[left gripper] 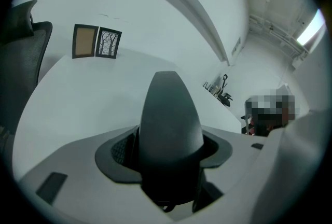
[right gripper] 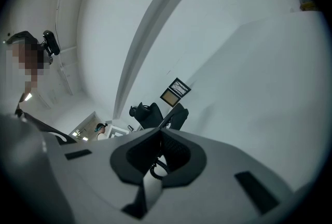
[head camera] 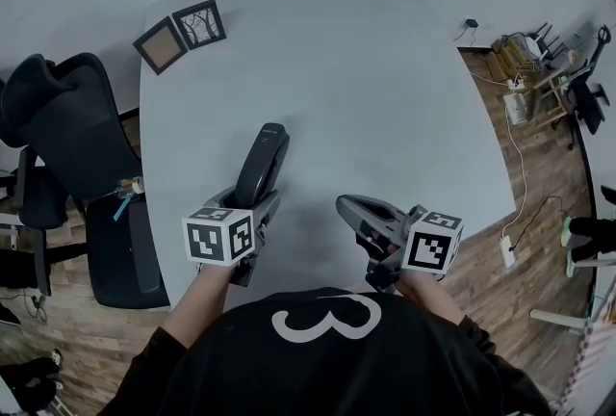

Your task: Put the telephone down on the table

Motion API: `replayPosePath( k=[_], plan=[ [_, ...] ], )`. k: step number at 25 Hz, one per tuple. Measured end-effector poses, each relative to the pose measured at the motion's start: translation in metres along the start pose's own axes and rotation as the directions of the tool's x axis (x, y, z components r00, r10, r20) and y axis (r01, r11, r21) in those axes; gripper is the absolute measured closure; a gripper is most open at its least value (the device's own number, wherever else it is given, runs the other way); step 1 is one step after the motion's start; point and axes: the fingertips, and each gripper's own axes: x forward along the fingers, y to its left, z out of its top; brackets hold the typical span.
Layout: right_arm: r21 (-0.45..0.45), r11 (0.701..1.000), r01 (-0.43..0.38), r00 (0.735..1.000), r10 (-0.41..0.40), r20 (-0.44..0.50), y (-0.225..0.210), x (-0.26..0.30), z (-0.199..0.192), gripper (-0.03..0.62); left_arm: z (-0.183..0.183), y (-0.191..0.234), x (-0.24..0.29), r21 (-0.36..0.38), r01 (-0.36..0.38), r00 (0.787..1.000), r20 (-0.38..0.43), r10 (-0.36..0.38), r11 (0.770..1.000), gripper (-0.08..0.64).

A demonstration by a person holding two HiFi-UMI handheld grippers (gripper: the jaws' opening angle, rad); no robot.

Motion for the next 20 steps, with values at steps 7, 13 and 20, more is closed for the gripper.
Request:
replayPosePath(
  k=[7,13,20],
  plan=[
    [0.014,1.0,0.01,1.0,-0.01,-0.017,-0.007,0.006,-0.004,0.584,-0.009,0.027,0.022,0.03,-0.063,0.998,-0.028,0.064,0.998,0.27],
    [0.031,0.999,0.023,1.0,-0.022,-0.021,-0.015,0.003,-0.007,0.584,-0.017,0.039,0.034,0.083,-0.123,0.991,-0.042,0.127,0.989,0.27],
    [0.046,0.998,0.035,0.999,-0.035,-0.012,-0.024,0.002,-0.005,0.584,-0.023,0.049,0.047,0.138,-0.185,0.98,-0.045,0.193,0.973,0.27]
  ],
)
